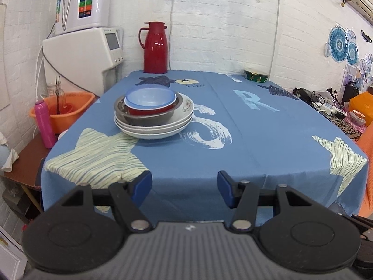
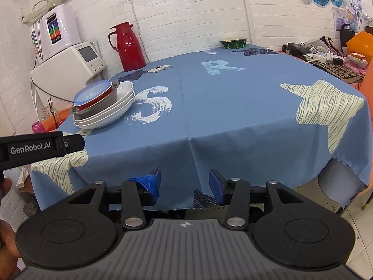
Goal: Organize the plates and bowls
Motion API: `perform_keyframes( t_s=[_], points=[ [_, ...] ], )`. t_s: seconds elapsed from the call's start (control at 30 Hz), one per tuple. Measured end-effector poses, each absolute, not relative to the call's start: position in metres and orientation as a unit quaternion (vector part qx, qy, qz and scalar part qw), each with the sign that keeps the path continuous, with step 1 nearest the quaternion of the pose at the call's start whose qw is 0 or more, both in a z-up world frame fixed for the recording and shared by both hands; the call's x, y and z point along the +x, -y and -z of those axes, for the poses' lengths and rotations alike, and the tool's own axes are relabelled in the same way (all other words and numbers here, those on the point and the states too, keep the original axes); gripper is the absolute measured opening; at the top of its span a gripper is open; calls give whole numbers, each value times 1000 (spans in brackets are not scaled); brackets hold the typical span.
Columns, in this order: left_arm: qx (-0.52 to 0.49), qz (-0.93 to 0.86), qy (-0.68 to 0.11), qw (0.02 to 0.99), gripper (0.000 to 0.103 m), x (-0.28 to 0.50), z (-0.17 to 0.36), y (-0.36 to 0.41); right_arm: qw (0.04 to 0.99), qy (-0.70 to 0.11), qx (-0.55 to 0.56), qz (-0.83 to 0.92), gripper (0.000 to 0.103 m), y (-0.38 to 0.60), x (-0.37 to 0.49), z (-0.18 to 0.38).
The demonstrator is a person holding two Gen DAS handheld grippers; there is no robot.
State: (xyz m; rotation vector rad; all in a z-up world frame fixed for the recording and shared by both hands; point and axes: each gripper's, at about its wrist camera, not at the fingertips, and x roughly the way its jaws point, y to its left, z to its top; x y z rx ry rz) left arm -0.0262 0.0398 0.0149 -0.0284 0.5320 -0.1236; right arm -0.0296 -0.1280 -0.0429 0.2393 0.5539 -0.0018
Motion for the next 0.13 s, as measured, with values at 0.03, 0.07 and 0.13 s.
perform_keyframes(
  t_s=[0.03,0.07,0.13],
  points=[
    [-18,62,-257,964,54,-28,-14,-40,954,-275,118,-2,31,128,-29,44],
    [-19,64,-254,965,54,-29,-15,-40,954,-276,119,-3,31,127,-30,44],
    [-15,62,-249,966,54,-31,-16,-40,954,-276,120,-5,31,126,-30,44]
  ],
)
